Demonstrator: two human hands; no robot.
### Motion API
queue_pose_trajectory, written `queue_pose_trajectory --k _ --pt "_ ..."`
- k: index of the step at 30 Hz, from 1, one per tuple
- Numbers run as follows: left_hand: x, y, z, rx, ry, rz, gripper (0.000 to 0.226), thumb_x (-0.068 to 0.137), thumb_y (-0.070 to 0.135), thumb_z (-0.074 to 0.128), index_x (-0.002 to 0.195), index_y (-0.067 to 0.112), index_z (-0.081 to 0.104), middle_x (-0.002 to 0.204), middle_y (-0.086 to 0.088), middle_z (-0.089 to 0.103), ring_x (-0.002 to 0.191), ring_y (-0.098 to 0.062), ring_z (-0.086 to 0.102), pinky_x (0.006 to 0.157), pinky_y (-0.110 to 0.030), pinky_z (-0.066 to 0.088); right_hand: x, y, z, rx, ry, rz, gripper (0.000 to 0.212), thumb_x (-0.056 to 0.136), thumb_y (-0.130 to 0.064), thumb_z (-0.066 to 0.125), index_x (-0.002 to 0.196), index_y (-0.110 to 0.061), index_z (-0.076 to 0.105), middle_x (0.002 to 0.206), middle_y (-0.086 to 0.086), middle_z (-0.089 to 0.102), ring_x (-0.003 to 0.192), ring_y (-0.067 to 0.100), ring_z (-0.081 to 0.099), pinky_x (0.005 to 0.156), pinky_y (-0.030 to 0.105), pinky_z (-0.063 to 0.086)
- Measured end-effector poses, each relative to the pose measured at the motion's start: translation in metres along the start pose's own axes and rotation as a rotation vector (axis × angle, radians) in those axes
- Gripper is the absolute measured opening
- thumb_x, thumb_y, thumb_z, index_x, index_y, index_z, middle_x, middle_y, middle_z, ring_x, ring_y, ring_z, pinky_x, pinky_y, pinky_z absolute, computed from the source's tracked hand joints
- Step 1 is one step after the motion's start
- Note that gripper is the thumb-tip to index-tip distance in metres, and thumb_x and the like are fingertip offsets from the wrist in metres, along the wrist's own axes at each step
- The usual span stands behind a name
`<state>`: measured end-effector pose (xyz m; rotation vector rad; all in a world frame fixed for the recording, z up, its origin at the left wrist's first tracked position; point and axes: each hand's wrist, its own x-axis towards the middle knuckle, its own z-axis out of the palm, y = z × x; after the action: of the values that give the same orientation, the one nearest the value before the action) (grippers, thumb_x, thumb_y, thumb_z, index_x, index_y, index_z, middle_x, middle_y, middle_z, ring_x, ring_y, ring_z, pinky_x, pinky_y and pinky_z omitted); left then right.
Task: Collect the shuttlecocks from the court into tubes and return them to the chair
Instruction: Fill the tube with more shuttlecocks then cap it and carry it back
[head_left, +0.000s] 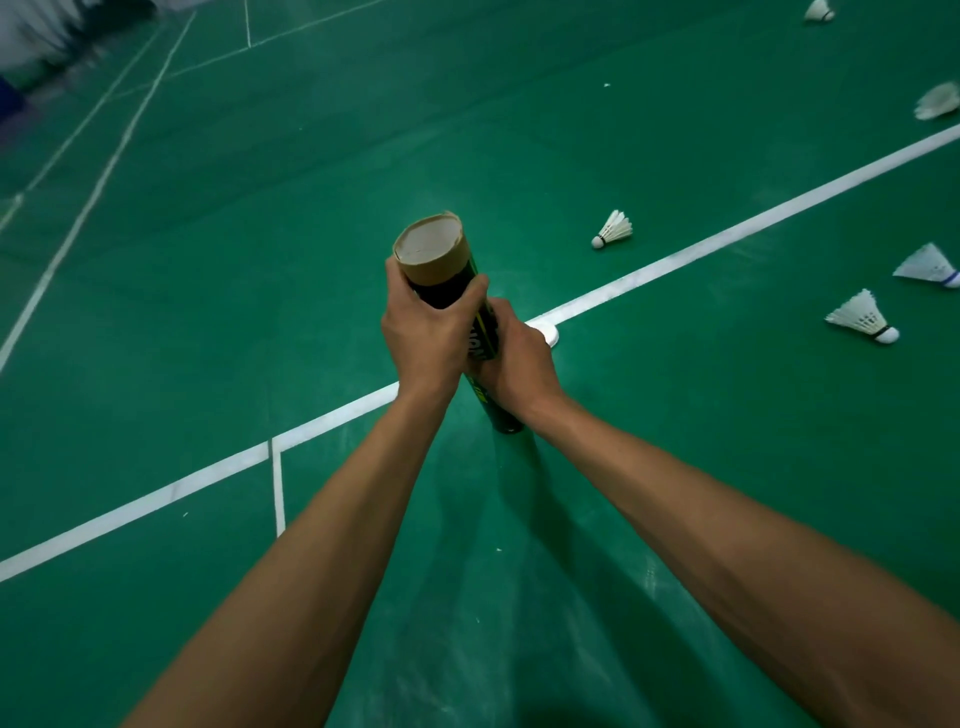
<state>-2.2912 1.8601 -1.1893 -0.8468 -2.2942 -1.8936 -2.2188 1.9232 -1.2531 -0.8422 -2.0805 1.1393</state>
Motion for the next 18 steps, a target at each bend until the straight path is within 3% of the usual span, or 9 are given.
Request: queue_pose_trajectory --k 7,10,12,15,18 --pt "0.002 -0.005 0.004 0.001 -0.037 0.011 0.057 0.070 0.032 0.091 0.114 0.021 0.057 0.096 0.019 0.068 0.084 0.011 0.063 0.077 -0.017 0.052 0.007 0.005 -0.007 -0.018 -0.078 0.002 0.063 0.075 -0.027 0.084 0.128 -0.020 0.050 0.106 0.003 0.074 0.097 0.028 0.069 0.075 0.035 0.052" --pt "-0.007 -0.038 0.014 0.009 -0.116 -0.108 0.060 0.071 0.024 0.092 0.118 0.016 0.056 0.096 0.017 0.066 0.085 0.008 0.065 0.081 -0.024 0.055 0.010 0.013 -0.011 0.007 -0.197 -0.001 0.069 0.077 -0.015 0.074 0.141 -0.019 0.047 0.112 0.008 0.073 0.103 0.029 0.069 0.081 0.032 0.052" --pt "-0.021 -0.069 0.019 0.011 -0.173 -0.210 0.058 0.076 0.022 0.091 0.122 0.012 0.057 0.098 0.014 0.066 0.091 -0.003 0.067 0.081 -0.026 0.055 0.010 0.026 -0.011 0.011 -0.263 0.018 0.068 0.079 -0.005 0.064 0.144 -0.014 0.048 0.123 0.012 0.069 0.113 0.030 0.065 0.092 0.031 0.050" --pt "-0.028 -0.098 0.030 -0.079 -0.176 -0.306 0.058 0.080 0.024 0.088 0.127 0.014 0.056 0.106 0.006 0.069 0.099 -0.016 0.070 0.080 -0.020 0.056 0.006 0.057 -0.008 -0.162 -0.315 0.106 0.069 0.081 0.005 0.057 0.148 -0.005 0.042 0.142 0.019 0.055 0.130 0.033 0.052 0.106 0.033 0.042" --pt "-0.008 -0.101 0.045 -0.173 -0.104 -0.362 0.057 0.083 0.030 0.086 0.127 0.015 0.053 0.112 0.000 0.069 0.095 -0.010 0.070 0.087 -0.030 0.057 0.020 0.096 0.002 -0.472 -0.463 0.168 0.076 0.080 -0.007 0.064 0.151 -0.006 0.034 0.150 0.020 0.040 0.136 0.040 0.042 0.112 0.046 0.038"
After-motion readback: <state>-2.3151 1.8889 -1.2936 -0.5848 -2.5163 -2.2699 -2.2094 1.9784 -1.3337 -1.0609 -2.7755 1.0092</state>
